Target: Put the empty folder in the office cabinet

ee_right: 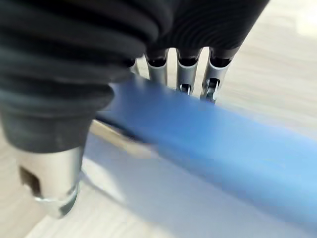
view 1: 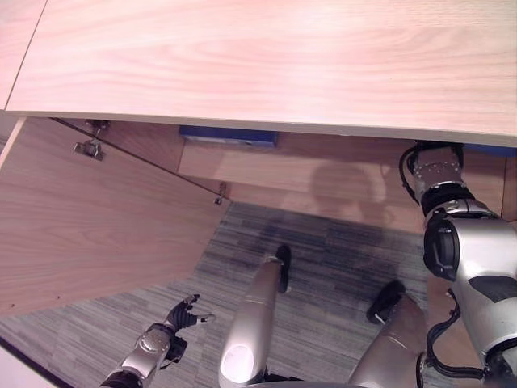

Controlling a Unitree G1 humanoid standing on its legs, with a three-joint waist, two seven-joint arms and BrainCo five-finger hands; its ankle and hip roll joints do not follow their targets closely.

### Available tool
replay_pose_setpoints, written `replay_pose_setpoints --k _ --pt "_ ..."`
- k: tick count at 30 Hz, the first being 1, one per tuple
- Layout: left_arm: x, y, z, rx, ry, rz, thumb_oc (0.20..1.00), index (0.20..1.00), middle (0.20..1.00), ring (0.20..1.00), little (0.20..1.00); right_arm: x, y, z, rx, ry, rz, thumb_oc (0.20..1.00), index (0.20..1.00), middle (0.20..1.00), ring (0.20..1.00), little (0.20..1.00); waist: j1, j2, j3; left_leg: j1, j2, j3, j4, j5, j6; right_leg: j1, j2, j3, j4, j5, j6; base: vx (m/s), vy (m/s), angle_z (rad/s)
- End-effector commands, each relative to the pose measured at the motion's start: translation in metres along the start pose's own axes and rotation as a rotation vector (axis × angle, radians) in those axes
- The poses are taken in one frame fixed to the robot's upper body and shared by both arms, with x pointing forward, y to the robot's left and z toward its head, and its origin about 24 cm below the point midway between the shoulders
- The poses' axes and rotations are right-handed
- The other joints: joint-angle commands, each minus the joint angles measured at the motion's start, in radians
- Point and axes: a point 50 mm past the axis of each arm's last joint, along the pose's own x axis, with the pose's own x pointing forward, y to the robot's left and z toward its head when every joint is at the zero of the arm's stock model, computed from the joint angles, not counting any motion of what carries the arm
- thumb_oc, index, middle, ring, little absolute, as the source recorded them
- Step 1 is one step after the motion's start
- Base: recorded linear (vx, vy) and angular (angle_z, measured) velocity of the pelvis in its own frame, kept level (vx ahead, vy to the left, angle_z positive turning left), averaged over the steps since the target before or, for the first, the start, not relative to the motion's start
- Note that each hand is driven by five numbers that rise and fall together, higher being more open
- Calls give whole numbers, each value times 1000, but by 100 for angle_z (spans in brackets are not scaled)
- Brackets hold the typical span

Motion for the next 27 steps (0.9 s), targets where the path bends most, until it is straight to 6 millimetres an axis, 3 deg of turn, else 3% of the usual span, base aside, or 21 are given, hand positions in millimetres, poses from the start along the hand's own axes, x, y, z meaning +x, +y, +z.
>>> replay_pose_setpoints --k 1,10,17,22,23,25,27 --pt "-5 29 -16 41 73 94 1000 1000 1000 1000 1000 -6 37 41 -4 -115 100 1000 1000 1000 1000 1000 22 -9 -3 23 38 -41 -62 -63 -41 51 35 13 49 -120 61 0 0 0" --pt "-2 34 -12 44 82 136 1000 1000 1000 1000 1000 -2 16 22 -154 -28 -56 1000 1000 1000 1000 1000 13 -33 -7 53 49 -45 -81 -59 -47 80 50 3 34 -121 55 -1 -3 0" --pt "0 36 -10 40 84 150 1000 1000 1000 1000 1000 1 1 17 -177 -1 -119 1000 1000 1000 1000 1000 16 -43 -9 81 53 -51 -96 -56 -52 118 55 -10 17 -122 53 0 -5 0" --pt "3 28 -12 11 100 146 1000 1000 1000 1000 1000 1 -16 -9 -194 67 -157 1000 1000 1000 1000 1000 15 -55 -14 110 55 -56 -114 -53 -54 156 63 -20 -8 -116 54 -15 3 0" --pt "4 23 -12 6 101 139 1000 1000 1000 1000 1000 1 -29 -19 -197 93 -185 1000 1000 1000 1000 1000 16 -59 -11 122 51 -55 -139 -18 -52 172 65 -33 -38 -81 45 0 0 0" --pt "4 23 -12 7 103 139 1000 1000 1000 1000 1000 1 -30 -20 -198 94 -186 1000 1000 1000 1000 1000 14 -61 -16 133 53 -56 -136 -45 -54 185 68 -28 -33 -106 54 59 -14 -1" --pt "4 18 -12 -3 103 125 1000 1000 1000 1000 1000 1 -52 -35 -194 131 -231 1000 1000 1000 1000 1000 13 -66 -19 164 50 -56 -183 -4 -53 217 75 -44 -80 -64 50 -44 15 -1"
